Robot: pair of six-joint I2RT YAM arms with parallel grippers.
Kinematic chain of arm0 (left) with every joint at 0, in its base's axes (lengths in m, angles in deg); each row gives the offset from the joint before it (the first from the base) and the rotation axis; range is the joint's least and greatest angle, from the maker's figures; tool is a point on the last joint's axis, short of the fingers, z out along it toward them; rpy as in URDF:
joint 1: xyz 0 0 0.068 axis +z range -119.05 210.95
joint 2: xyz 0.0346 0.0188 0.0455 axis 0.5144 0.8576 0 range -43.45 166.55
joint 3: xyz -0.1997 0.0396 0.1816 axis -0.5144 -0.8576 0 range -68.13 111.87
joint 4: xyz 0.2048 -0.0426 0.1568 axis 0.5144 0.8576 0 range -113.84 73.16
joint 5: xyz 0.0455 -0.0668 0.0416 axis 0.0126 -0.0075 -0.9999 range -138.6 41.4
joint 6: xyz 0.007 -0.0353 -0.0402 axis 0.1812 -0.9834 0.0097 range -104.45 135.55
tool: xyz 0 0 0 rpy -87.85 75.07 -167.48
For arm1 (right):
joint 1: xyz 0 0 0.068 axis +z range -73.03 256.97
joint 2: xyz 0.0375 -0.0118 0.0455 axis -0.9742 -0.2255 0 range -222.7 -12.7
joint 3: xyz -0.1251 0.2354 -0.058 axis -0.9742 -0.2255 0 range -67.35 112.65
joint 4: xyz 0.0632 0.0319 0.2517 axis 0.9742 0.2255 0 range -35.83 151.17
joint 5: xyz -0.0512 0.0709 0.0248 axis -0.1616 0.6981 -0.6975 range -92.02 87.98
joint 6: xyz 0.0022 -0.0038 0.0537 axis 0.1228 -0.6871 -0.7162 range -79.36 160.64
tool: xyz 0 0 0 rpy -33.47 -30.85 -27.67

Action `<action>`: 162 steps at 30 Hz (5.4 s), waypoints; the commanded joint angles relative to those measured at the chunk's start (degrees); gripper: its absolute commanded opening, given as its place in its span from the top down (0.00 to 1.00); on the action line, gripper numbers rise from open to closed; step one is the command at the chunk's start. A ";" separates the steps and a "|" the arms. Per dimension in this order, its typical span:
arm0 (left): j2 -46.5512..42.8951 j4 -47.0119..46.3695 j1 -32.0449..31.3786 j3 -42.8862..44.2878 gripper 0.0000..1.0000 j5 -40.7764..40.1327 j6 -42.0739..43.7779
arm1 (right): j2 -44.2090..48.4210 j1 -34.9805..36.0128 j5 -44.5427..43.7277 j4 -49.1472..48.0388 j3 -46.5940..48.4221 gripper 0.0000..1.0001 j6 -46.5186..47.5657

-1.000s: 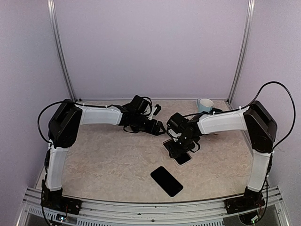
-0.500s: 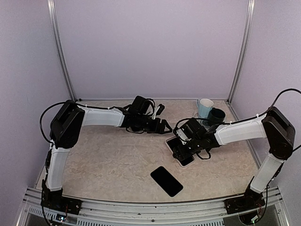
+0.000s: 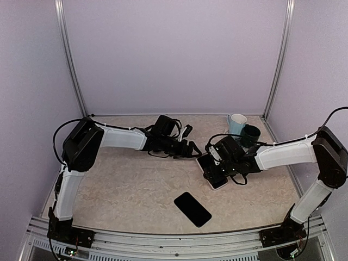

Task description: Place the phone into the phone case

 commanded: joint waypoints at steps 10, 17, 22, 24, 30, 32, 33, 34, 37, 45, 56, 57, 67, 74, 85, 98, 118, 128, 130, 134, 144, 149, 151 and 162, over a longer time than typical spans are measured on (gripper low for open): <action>-2.83 -3.49 -0.53 -1.16 0.21 2.34 -0.24 | 8.90 -2.80 4.38 -12.95 -7.50 0.40 3.11; -4.21 -3.16 -0.29 -1.47 0.21 0.94 0.66 | 4.91 -6.25 -0.43 -2.53 -3.69 0.41 -2.55; -5.40 -1.69 1.11 -2.60 0.21 -0.64 1.91 | 1.40 -9.07 -2.04 4.61 -0.99 0.41 -6.05; -6.21 -1.39 2.11 -3.70 0.21 -1.96 2.19 | 0.21 -9.66 -2.08 6.55 -0.11 0.41 -6.55; -10.03 1.15 5.66 -7.46 0.21 -7.78 3.28 | -3.34 -10.10 -3.17 11.07 3.01 0.37 -6.59; -11.18 2.22 6.64 -8.48 0.20 -9.64 3.63 | -4.24 -10.18 -2.75 11.33 3.45 0.35 -6.47; -11.58 2.45 7.08 -9.08 0.20 -10.09 3.82 | -4.63 -10.19 -2.33 11.41 3.66 0.34 -6.44; -12.16 2.30 7.44 -9.76 0.20 -10.27 3.91 | -4.97 -10.19 -2.06 11.52 3.80 0.32 -6.41; -13.68 1.67 8.14 -11.45 0.20 -10.57 4.05 | -5.33 -10.21 -1.60 11.66 3.97 0.27 -6.51; -14.30 1.65 9.70 -11.77 0.20 -9.61 4.10 | -4.63 -10.19 -1.53 11.87 3.74 0.17 -6.54; -11.12 10.89 10.64 -5.83 0.11 -20.11 10.21 | -3.08 -10.14 -0.31 12.04 4.49 0.01 -5.53; -10.62 11.29 10.56 -5.28 0.11 -20.77 10.82 | -3.02 -10.16 -0.08 12.02 4.67 0.01 -5.36; -4.31 17.12 5.33 3.36 0.10 -36.10 25.83 | 3.29 -10.17 1.11 11.37 5.72 0.01 -3.87; 1.82 21.47 4.13 8.75 0.10 -40.60 28.74 | 2.96 -10.19 -0.66 13.78 6.69 0.01 -3.71; 4.16 21.51 5.57 7.71 0.22 -35.42 27.10 | 3.65 -10.19 -0.37 13.69 6.73 0.01 -3.53; 0.11 18.72 7.58 0.07 0.62 -15.50 20.88 | 4.75 -10.16 -0.20 14.15 6.38 0.01 -3.44; -3.08 18.76 -9.83 -3.97 0.64 -9.94 14.85 | 12.16 -8.50 2.71 18.20 3.04 0.01 -5.33; -11.06 14.44 -9.06 -4.06 0.31 -15.30 15.76 | 11.92 7.34 2.88 22.86 5.30 0.01 -10.03; -14.42 12.69 -8.18 -5.65 0.29 -17.97 15.15 | 9.63 12.59 2.94 23.89 7.10 0.01 -11.26; -19.80 10.90 -3.86 -10.06 0.26 -25.09 10.98 | 3.76 20.07 2.00 25.15 11.61 0.01 -10.49; -30.89 8.33 2.19 -23.42 0.22 -30.32 9.09 | -15.50 25.31 0.71 34.84 23.34 0.01 -8.69; -32.17 8.01 2.29 -25.47 0.22 -30.76 8.93 | -16.92 25.32 0.95 36.29 24.49 0.01 -10.14; -32.70 7.43 2.30 -25.83 0.22 -30.47 8.81 | -16.93 25.32 2.25 35.61 23.51 0.01 -9.84; -31.29 8.50 2.29 -24.95 0.22 -30.87 9.59 | -19.99 24.08 10.99 33.38 22.04 0.20 -7.15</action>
